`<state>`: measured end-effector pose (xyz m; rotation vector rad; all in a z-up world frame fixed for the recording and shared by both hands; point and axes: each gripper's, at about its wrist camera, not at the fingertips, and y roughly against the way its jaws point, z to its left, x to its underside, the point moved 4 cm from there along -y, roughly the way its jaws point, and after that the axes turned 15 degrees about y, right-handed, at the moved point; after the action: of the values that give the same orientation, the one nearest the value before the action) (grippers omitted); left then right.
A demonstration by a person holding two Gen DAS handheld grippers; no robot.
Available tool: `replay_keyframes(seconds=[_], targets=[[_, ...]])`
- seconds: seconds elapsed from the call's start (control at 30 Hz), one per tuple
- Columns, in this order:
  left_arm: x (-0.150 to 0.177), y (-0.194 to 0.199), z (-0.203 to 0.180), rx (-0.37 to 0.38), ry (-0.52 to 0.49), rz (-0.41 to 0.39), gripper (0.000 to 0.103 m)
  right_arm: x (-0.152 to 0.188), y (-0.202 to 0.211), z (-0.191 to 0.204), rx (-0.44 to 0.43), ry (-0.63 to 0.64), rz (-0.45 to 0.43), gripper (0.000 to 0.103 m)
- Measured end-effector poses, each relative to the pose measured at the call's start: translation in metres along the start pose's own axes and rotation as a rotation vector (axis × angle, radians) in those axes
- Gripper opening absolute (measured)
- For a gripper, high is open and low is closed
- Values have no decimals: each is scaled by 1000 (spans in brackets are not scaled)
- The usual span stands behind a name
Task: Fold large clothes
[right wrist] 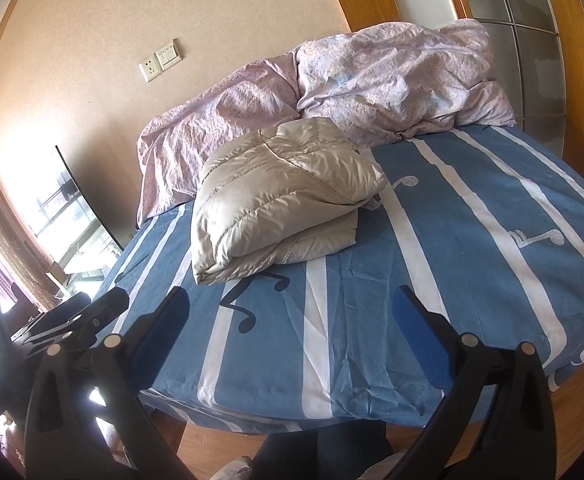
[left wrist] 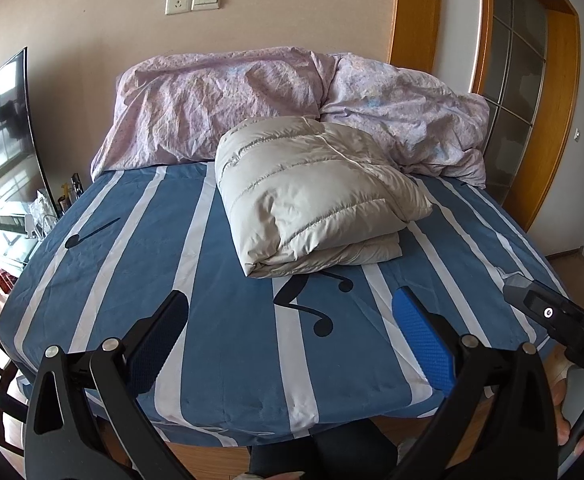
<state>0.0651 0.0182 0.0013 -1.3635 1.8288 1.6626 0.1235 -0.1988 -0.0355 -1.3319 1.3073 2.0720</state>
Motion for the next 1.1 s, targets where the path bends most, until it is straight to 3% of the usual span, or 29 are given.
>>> replay_keyframes(seconds=[1.1], targets=[[5,-8,-4,23,-3,28,102,4,-4,-7,6,-12,6,101]])
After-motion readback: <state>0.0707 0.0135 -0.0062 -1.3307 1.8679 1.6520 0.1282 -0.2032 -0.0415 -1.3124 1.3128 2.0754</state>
